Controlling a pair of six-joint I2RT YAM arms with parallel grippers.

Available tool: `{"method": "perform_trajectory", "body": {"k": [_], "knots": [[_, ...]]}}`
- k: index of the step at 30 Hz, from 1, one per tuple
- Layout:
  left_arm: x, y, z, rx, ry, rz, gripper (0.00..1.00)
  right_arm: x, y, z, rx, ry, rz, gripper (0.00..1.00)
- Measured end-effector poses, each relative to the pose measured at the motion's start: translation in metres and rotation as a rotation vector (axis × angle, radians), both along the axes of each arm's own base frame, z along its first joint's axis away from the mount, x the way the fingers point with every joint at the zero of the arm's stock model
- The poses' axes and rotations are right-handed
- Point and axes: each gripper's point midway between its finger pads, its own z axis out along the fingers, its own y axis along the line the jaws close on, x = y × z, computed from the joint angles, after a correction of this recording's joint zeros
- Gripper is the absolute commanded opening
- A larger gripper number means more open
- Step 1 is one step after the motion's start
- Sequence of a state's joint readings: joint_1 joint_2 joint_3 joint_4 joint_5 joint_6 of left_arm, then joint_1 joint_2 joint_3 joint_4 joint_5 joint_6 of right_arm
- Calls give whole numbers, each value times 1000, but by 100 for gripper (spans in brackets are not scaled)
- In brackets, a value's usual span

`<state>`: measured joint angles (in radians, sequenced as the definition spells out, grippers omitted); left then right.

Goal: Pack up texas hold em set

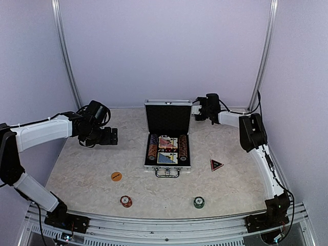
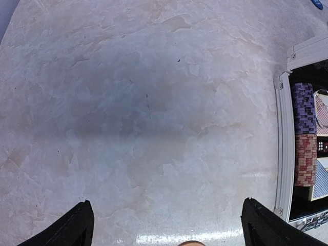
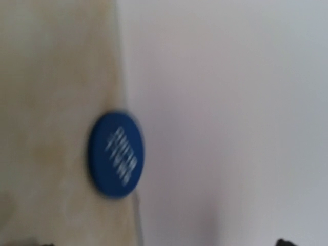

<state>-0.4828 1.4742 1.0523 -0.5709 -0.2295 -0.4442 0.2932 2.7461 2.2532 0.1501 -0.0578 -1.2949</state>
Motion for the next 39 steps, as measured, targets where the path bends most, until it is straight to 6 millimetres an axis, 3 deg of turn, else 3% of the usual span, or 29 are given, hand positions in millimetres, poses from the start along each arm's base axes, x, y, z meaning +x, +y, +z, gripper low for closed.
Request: {"method": "perform_trajectory", "body": {"k": [7,14,17,21,24,28,34,39], "knots": [[0,1,0,6,-1,3,99,-5,-19,-1,-79,-2,36,91],[0,1,0,6,-2,4,99,-4,-13,6,3,-55,14,89],[0,1,0,6,-2,4,99,0,-11,22,50,-117,-12,89],[0,1,0,6,-2,5,99,6,-2,57,105,-265,-24,95],[0,2,0,6,-1,5,99,5,9,65,113,-332,3,98],[0,1,0,5,-1,6,99,3,18,58,110,-351,27,99],[0,1,0,3,-1,7,99,3,15,57,133,-348,4,99],[-1,-1,0,-8,3,4,99,-4,-4,39,132,-291,-95,100]]}}
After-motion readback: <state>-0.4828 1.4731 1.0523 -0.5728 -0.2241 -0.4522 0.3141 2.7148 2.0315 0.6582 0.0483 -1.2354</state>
